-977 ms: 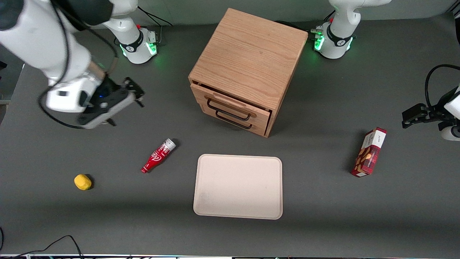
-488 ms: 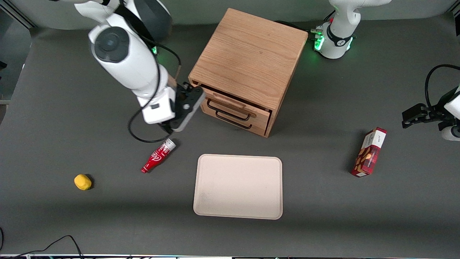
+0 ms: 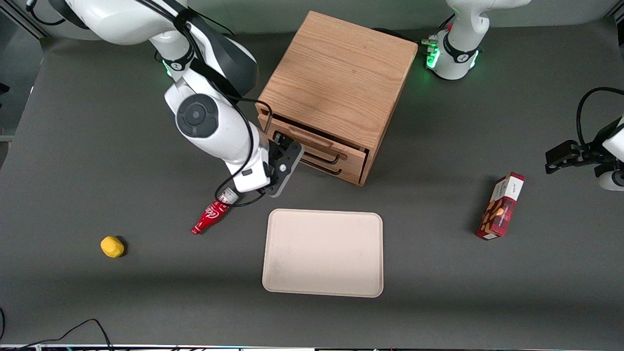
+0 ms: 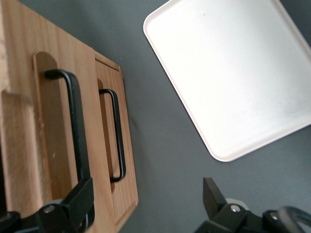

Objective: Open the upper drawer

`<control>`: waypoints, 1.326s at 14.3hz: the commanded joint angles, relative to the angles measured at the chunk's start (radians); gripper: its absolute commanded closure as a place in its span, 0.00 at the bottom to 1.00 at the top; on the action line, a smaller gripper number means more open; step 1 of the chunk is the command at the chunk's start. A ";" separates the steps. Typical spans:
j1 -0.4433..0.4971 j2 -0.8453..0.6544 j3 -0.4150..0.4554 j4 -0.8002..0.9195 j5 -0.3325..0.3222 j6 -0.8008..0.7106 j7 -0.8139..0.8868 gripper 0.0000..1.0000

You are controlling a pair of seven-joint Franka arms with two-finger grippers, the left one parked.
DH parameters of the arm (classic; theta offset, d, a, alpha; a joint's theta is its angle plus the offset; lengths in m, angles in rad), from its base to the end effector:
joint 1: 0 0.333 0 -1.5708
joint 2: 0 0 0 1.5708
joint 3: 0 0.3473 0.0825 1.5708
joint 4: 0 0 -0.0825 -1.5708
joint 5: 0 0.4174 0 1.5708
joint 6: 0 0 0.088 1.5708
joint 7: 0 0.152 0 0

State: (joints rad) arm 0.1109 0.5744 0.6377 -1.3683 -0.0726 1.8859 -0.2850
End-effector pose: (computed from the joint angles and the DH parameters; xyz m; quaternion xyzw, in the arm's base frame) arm 0.6125 0.4366 0.4126 -0.8777 -0.4609 0.0045 0.1311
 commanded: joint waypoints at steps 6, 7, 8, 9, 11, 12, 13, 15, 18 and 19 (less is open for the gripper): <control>0.001 0.053 0.071 0.000 0.051 0.032 0.122 0.00; 0.001 0.054 0.071 -0.011 0.050 0.053 0.121 0.00; 0.001 0.058 0.069 -0.021 0.045 0.074 0.115 0.00; 0.001 0.076 0.069 -0.023 0.037 0.091 0.113 0.00; 0.000 0.096 0.068 -0.022 0.011 0.110 0.112 0.00; -0.002 0.108 0.068 -0.022 -0.007 0.114 0.112 0.00; -0.002 0.114 0.068 -0.018 -0.015 0.121 0.112 0.00; -0.004 0.122 0.056 -0.011 -0.032 0.125 0.101 0.00; -0.016 0.124 0.045 0.020 -0.110 0.125 0.064 0.00; -0.014 0.130 0.040 0.034 -0.152 0.125 0.060 0.00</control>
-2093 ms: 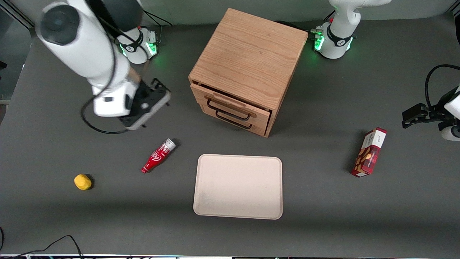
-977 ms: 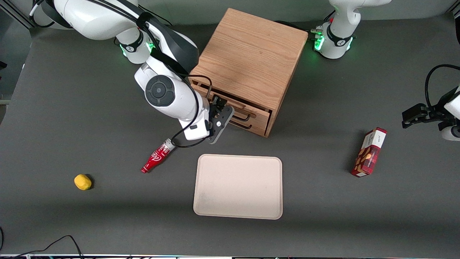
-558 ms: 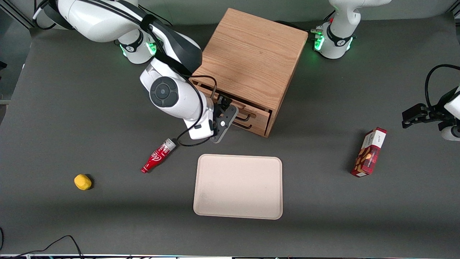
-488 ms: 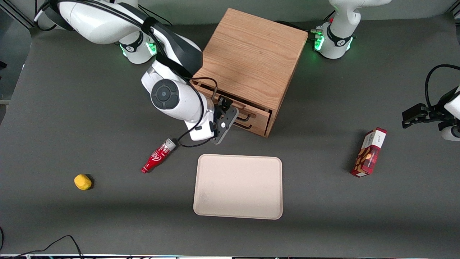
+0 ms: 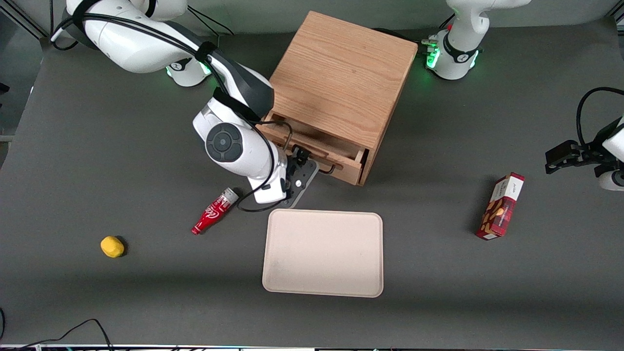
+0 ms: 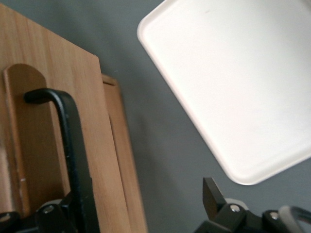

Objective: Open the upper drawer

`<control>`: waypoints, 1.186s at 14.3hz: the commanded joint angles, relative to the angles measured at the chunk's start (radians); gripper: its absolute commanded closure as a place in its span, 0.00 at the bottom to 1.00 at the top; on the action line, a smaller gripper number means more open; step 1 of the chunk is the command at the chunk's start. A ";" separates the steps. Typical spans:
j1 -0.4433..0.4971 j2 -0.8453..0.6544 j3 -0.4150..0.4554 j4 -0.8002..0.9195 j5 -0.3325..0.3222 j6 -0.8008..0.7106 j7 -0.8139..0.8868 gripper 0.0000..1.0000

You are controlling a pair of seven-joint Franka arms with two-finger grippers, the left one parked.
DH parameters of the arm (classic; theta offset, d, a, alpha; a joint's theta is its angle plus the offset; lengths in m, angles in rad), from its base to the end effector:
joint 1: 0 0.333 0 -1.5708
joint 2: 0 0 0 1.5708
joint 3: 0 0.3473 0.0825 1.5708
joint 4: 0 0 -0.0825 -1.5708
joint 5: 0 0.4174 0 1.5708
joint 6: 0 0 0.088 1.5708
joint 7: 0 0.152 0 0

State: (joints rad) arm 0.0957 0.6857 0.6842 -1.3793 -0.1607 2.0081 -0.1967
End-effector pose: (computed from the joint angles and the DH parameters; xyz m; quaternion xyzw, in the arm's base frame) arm 0.6268 0.4521 0.3529 -0.8909 -0.4331 -0.0065 0.1366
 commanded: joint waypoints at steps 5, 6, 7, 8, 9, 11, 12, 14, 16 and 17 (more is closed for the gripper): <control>0.005 0.090 -0.044 0.153 -0.175 0.035 -0.088 0.00; 0.012 0.092 -0.073 0.158 -0.177 0.078 -0.098 0.00; 0.012 0.098 -0.092 0.160 -0.177 0.119 -0.104 0.00; 0.012 0.106 -0.101 0.160 -0.178 0.151 -0.102 0.00; 0.012 0.107 -0.120 0.163 -0.178 0.176 -0.102 0.00; 0.010 0.110 -0.150 0.166 -0.178 0.227 -0.128 0.00; 0.010 0.110 -0.160 0.174 -0.177 0.242 -0.144 0.00; 0.010 0.110 -0.166 0.184 -0.177 0.242 -0.145 0.00; 0.004 0.109 -0.166 0.187 -0.178 0.244 -0.144 0.00; 0.004 0.109 -0.166 0.190 -0.177 0.244 -0.138 0.00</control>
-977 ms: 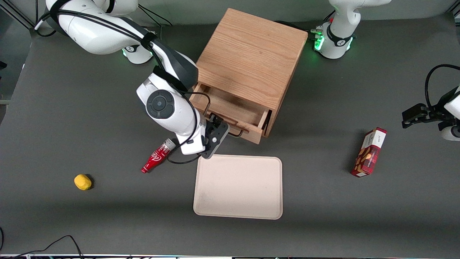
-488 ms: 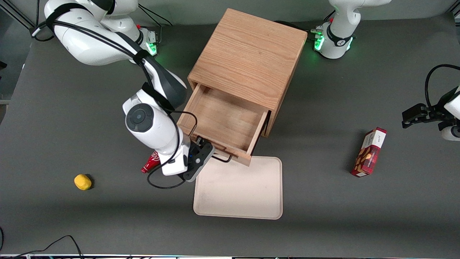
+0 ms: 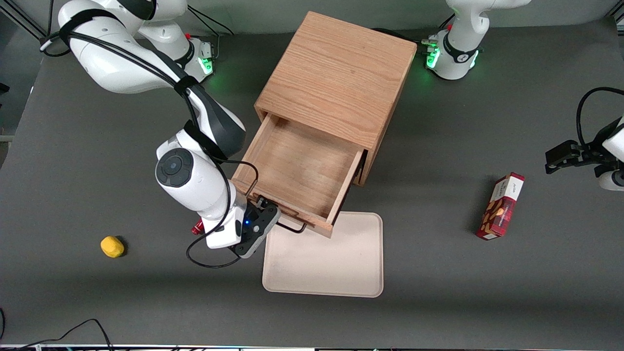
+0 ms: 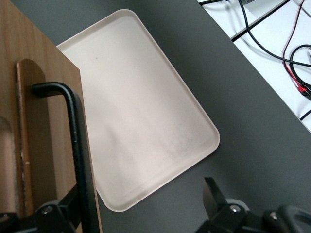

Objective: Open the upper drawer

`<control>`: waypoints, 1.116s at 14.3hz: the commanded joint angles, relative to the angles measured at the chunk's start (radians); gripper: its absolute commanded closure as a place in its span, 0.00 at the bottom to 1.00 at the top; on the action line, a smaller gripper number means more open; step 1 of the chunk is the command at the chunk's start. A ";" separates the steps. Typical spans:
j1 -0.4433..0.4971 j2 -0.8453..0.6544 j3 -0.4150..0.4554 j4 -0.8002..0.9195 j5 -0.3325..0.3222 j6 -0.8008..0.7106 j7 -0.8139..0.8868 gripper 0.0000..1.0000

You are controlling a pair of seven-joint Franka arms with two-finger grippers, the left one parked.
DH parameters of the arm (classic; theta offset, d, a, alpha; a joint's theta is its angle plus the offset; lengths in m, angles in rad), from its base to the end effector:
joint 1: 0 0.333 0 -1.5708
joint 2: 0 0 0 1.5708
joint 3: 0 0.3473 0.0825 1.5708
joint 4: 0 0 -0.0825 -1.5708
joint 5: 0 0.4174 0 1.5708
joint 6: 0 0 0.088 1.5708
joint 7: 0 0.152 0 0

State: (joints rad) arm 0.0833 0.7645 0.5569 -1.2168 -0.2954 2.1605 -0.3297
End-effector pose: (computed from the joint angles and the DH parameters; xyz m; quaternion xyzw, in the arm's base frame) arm 0.7434 0.3712 0.3613 -0.8869 -0.4376 -0.1331 0.0650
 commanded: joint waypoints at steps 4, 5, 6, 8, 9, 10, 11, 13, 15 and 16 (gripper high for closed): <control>0.019 0.019 -0.011 0.023 -0.019 0.079 0.183 0.00; 0.012 0.016 0.007 0.022 0.028 0.059 0.214 0.00; 0.009 0.012 0.009 0.022 0.076 0.038 0.224 0.00; 0.006 0.003 0.009 0.022 0.152 0.000 0.263 0.00; 0.007 -0.001 0.009 0.023 0.180 -0.017 0.293 0.00; 0.006 -0.005 0.009 0.023 0.205 -0.036 0.326 0.00; 0.007 -0.016 0.009 0.022 0.225 -0.053 0.356 0.00; 0.007 -0.031 0.011 0.022 0.260 -0.108 0.396 0.00; 0.000 -0.047 0.011 0.022 0.294 -0.129 0.397 0.00; -0.007 -0.053 0.011 0.016 0.317 -0.139 0.399 0.00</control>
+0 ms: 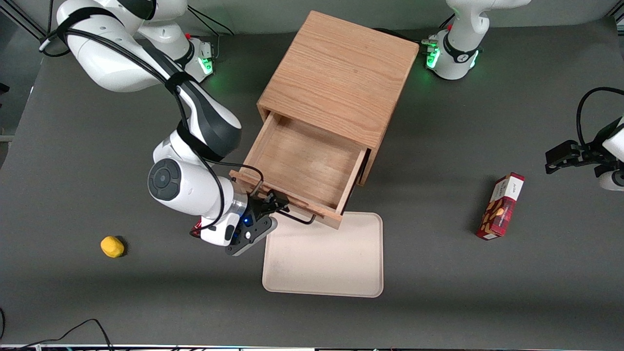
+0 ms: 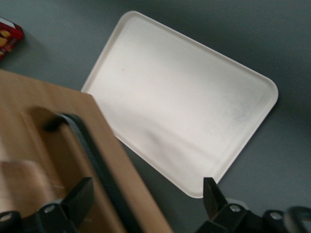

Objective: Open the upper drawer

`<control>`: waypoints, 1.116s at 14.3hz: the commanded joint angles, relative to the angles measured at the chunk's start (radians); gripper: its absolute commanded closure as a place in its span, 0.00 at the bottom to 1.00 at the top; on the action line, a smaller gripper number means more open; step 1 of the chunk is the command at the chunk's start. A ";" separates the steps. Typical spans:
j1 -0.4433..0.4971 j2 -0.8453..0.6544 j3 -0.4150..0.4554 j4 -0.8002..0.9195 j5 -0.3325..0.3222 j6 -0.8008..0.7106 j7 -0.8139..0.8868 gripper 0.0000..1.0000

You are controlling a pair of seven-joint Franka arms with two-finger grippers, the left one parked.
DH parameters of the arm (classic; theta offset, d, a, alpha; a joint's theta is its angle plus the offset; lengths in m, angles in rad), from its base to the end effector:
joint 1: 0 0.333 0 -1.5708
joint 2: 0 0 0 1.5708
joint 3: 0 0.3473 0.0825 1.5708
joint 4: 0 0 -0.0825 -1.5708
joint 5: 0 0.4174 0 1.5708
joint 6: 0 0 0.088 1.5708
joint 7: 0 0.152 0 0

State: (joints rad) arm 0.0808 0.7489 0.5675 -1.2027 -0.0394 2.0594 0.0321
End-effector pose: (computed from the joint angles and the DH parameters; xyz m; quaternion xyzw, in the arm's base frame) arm 0.7209 0.3868 0.3753 -0.9549 -0.2257 -0.0465 0.1871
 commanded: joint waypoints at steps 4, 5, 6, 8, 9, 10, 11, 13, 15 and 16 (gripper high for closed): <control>-0.042 -0.101 -0.008 0.018 0.107 -0.197 0.048 0.00; -0.053 -0.144 -0.020 0.018 0.113 -0.226 0.063 0.00; -0.056 -0.214 -0.053 0.011 0.107 -0.251 0.068 0.00; -0.038 -0.351 -0.205 -0.020 0.076 -0.303 0.129 0.00; -0.041 -0.411 -0.260 -0.050 0.073 -0.324 0.167 0.00; -0.053 -0.472 -0.297 -0.093 0.072 -0.341 0.169 0.00; -0.050 -0.541 -0.372 -0.157 0.072 -0.332 0.176 0.00; -0.050 -0.661 -0.484 -0.298 0.072 -0.258 0.181 0.00; -0.050 -0.755 -0.579 -0.420 0.085 -0.117 0.184 0.00; -0.052 -0.785 -0.601 -0.454 0.085 -0.111 0.186 0.00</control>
State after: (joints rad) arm 0.0166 0.0846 0.0186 -1.4845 0.0367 1.8630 0.1746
